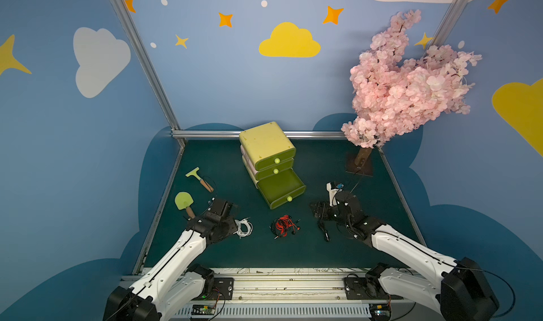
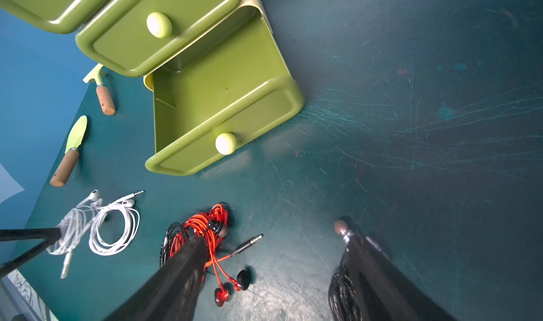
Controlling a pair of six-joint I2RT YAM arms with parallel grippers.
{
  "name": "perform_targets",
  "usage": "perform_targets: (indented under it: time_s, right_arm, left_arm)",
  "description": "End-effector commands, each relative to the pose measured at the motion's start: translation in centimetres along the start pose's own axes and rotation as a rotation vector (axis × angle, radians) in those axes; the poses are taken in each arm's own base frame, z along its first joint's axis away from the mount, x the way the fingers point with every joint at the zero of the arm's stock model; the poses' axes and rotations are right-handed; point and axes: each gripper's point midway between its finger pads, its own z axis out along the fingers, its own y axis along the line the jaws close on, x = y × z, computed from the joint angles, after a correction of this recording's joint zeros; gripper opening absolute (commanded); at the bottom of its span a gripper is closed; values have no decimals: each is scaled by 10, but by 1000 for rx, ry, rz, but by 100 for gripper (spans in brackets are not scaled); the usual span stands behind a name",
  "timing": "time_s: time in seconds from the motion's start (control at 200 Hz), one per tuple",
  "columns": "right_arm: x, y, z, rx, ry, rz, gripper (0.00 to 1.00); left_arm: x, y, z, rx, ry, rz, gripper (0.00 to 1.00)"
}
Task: Place the wired earphones into the drawer by color
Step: Pick up the wired earphones from the center of the board, then place the wired earphones in the drawer.
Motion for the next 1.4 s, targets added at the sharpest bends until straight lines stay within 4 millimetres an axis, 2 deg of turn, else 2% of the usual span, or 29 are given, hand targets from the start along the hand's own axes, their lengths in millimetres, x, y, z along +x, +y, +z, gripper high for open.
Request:
perform_targets:
  time_s: [0.0,0.771,0.961,1.122,1.327,1.397]
  right_arm:
    - [-3,-1,-2,3,-14,7,80]
    - [-13,5,-10,-16,-46,-1,80]
    - [-15,10,-10,-39,-45,-8,80]
    - [-12,31,-11,-151,-19,-57,80]
    - [5,85,-20,-458,87,-194,80]
    - [11,98,-22,-524,127,-215,80]
  left_arm:
    - [-4,-8,-10,27,-5,21,3]
    - [-49,-83,-58,322,-133,104,3]
    - [-55,-97,-64,376,-143,115,3]
    - [-57,-111,-62,431,-137,133,3]
    - [-56,-126,-59,501,-110,126,3]
    - [-54,-130,-60,527,-100,123,3]
